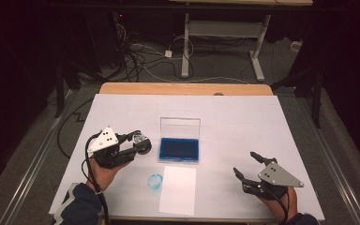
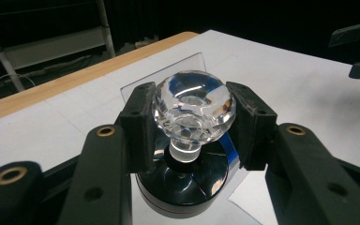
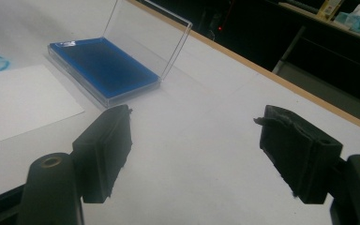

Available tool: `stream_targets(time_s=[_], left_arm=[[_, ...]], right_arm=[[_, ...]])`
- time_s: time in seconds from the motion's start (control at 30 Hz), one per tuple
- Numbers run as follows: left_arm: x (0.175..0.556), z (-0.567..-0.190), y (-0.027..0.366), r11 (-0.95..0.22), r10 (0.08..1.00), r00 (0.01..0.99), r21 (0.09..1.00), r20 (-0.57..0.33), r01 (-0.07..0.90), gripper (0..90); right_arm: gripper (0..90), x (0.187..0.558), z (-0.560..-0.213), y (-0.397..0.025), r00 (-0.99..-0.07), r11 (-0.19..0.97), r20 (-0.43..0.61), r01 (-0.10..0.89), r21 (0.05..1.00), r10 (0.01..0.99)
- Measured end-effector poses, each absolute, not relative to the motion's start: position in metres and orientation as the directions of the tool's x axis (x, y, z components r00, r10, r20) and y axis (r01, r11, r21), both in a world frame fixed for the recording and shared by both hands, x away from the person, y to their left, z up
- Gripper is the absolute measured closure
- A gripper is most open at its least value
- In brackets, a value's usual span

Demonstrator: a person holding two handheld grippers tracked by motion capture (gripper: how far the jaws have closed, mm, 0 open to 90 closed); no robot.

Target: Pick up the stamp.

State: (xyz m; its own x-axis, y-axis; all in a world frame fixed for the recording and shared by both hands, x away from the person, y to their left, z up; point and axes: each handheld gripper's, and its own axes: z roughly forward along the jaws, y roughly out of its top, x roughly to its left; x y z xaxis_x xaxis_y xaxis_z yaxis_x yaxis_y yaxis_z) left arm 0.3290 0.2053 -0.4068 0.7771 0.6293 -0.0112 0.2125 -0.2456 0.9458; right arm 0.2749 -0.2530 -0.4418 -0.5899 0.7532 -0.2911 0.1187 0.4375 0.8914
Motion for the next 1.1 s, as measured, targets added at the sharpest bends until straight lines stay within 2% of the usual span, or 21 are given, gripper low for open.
stream_targets(time_s=[1.1], left_arm=[[0.308,-0.404,0.176,-0.284,0.537,0.843,0.946,0.021,0.157,54.0]], right_arm=[[25.3,0.278,-0.443,-0.249,-0.608,0.445,-0.288,0.122,0.887,0.740]])
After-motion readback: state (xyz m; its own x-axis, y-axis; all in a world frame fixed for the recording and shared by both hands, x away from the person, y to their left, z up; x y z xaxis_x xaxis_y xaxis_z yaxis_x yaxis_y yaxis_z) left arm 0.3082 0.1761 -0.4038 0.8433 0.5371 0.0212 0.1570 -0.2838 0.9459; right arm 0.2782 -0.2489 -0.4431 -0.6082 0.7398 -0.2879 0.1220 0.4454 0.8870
